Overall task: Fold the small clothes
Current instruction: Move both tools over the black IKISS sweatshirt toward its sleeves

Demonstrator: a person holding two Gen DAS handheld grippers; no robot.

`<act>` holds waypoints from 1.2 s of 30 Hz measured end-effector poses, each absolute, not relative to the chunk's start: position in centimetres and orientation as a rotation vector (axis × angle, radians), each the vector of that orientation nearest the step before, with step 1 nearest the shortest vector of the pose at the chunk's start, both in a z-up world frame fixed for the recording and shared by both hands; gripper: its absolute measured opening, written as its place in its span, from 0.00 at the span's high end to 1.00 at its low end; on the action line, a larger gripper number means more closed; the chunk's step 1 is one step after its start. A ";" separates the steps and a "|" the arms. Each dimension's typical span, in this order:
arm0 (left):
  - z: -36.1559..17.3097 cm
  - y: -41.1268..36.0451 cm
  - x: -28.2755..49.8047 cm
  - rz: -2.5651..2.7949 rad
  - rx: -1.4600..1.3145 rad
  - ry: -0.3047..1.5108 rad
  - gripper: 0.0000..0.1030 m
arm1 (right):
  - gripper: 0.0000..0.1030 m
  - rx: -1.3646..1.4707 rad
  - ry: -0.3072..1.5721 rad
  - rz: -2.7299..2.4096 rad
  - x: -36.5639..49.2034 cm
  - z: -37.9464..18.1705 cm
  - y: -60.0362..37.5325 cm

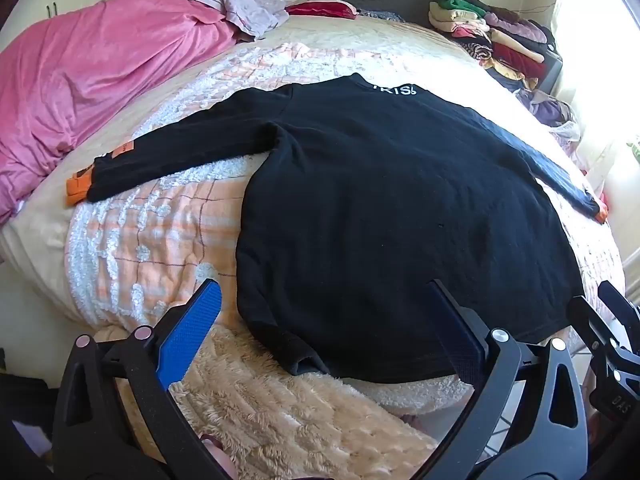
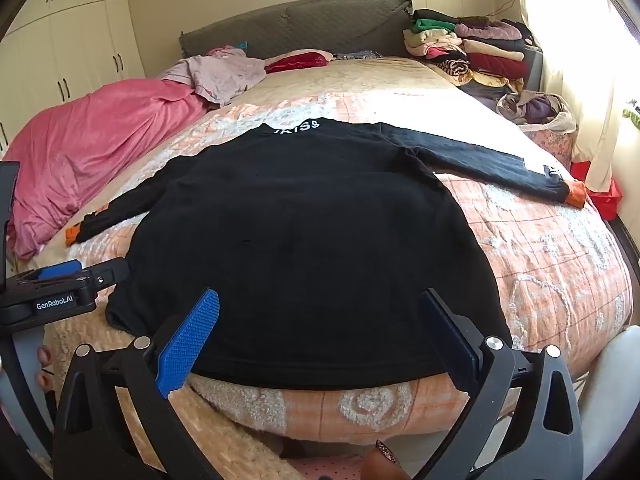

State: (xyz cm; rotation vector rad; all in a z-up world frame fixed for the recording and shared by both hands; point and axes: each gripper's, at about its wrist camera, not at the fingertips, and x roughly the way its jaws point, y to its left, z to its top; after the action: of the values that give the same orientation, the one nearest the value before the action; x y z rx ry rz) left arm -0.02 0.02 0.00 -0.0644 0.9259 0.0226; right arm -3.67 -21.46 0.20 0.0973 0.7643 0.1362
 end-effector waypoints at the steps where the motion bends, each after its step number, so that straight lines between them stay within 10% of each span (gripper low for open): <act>1: 0.0 0.0 0.0 0.023 -0.063 0.928 0.08 | 0.04 0.095 0.762 0.136 -3.7 0.2 -21.4; 36: 0.8 -1.0 -0.2 0.009 -0.047 0.921 0.08 | 0.04 0.068 0.751 0.152 -4.6 0.9 -20.2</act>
State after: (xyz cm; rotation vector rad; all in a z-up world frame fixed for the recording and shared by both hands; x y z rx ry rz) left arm -0.18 -0.98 0.75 -0.0470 0.9207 0.0092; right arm -4.62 -20.16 0.93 0.0676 0.7512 0.1524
